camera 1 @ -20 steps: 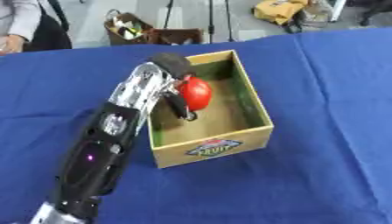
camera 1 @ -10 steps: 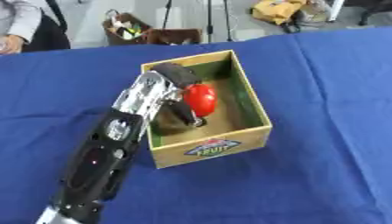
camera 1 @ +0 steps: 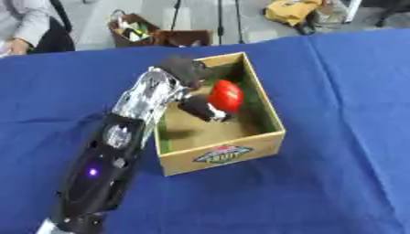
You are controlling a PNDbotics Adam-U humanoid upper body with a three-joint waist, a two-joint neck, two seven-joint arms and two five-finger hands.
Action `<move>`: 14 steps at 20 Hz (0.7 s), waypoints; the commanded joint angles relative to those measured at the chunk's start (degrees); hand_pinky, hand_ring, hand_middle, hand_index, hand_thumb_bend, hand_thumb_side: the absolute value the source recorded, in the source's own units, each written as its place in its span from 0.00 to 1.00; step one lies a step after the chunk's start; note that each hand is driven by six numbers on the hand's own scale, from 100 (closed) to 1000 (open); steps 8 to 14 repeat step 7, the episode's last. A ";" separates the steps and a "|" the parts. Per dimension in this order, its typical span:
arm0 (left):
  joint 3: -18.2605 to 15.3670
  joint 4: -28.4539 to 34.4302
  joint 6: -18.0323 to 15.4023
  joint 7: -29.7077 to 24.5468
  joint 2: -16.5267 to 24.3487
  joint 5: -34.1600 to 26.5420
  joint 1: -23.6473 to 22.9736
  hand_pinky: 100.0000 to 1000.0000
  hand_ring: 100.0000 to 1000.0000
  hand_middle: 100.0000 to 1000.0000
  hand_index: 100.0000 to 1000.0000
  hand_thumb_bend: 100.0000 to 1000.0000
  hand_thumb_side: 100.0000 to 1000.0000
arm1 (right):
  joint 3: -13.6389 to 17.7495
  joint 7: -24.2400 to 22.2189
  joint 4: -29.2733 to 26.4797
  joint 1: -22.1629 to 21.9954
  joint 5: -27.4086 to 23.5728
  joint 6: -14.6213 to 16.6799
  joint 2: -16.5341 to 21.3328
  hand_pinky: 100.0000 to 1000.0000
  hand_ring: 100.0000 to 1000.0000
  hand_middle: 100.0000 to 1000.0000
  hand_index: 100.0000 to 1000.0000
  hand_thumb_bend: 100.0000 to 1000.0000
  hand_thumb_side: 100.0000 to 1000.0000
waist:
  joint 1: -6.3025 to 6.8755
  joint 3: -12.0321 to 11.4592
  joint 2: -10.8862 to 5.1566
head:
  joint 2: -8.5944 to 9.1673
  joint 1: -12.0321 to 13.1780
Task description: Pick up objects on the table and place them in the box.
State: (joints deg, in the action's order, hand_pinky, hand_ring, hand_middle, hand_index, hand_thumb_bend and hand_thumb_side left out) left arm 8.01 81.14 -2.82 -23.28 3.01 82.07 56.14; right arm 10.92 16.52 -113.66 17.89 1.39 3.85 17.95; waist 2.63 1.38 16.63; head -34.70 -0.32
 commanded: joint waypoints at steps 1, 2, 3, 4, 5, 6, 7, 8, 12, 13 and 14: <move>-3.28 10.95 4.71 12.23 1.67 -14.78 -2.17 0.00 0.33 0.37 0.67 0.00 0.77 | 0.65 0.51 -0.93 0.35 0.18 0.23 0.99 0.70 0.70 0.56 0.72 0.00 0.80 | -0.51 -0.39 -0.82 | 0.08 -1.00; -3.86 13.47 5.70 14.80 2.23 -22.23 -3.84 0.00 0.29 0.33 0.64 0.00 0.75 | 0.79 0.70 -0.93 0.31 0.23 0.29 1.07 0.70 0.70 0.56 0.72 0.00 0.79 | -0.53 -0.62 -0.77 | 0.10 -1.36; -4.49 15.85 6.31 16.75 2.83 -30.25 -5.70 0.00 0.26 0.31 0.62 0.00 0.73 | 0.94 0.90 -0.93 0.24 0.30 0.37 1.17 0.70 0.69 0.56 0.72 0.00 0.80 | -0.53 -0.91 -0.73 | 0.13 -1.79; -5.20 18.14 6.71 18.34 3.64 -38.44 -7.64 0.00 0.25 0.29 0.61 0.00 0.71 | 1.05 1.08 -0.93 0.19 0.38 0.46 1.26 0.70 0.69 0.56 0.72 0.00 0.80 | -0.53 -1.18 -0.69 | 0.11 -2.16; -6.06 20.54 6.75 19.97 4.59 -46.78 -9.88 0.00 0.24 0.29 0.60 0.00 0.71 | 1.15 1.24 -0.93 0.15 0.44 0.56 1.34 0.70 0.69 0.56 0.72 0.00 0.80 | -0.54 -1.48 -0.64 | 0.12 -2.53; -6.95 22.73 6.48 21.58 5.53 -54.40 -12.05 0.00 0.23 0.27 0.59 0.00 0.71 | 1.22 1.36 -0.93 0.14 0.48 0.64 1.39 0.70 0.70 0.56 0.72 0.00 0.80 | -0.57 -1.71 -0.56 | 0.14 -2.82; -7.93 24.86 5.75 23.43 6.53 -61.60 -14.40 0.00 0.23 0.27 0.58 0.00 0.72 | 1.29 1.46 -0.93 0.16 0.52 0.71 1.41 0.70 0.70 0.56 0.72 0.00 0.80 | -0.61 -1.93 -0.47 | 0.18 -3.07; -7.93 24.86 5.75 23.43 6.53 -61.60 -14.40 0.00 0.23 0.27 0.58 0.00 0.72 | 1.29 1.46 -0.93 0.16 0.52 0.71 1.41 0.70 0.70 0.56 0.72 0.00 0.80 | -0.61 -1.93 -0.47 | 0.18 -3.07; -7.93 24.86 5.75 23.43 6.53 -61.60 -14.40 0.00 0.23 0.27 0.58 0.00 0.72 | 1.29 1.46 -0.93 0.16 0.52 0.71 1.41 0.70 0.70 0.56 0.72 0.00 0.80 | -0.61 -1.93 -0.47 | 0.18 -3.07; -7.93 24.86 5.75 23.43 6.53 -61.60 -14.40 0.00 0.23 0.27 0.58 0.00 0.72 | 1.29 1.46 -0.93 0.16 0.52 0.71 1.41 0.70 0.70 0.56 0.72 0.00 0.80 | -0.61 -1.93 -0.47 | 0.18 -3.07; -7.93 24.86 5.75 23.43 6.53 -61.60 -14.40 0.00 0.23 0.27 0.58 0.00 0.72 | 1.29 1.46 -0.93 0.16 0.52 0.71 1.41 0.70 0.70 0.56 0.72 0.00 0.80 | -0.61 -1.93 -0.47 | 0.18 -3.07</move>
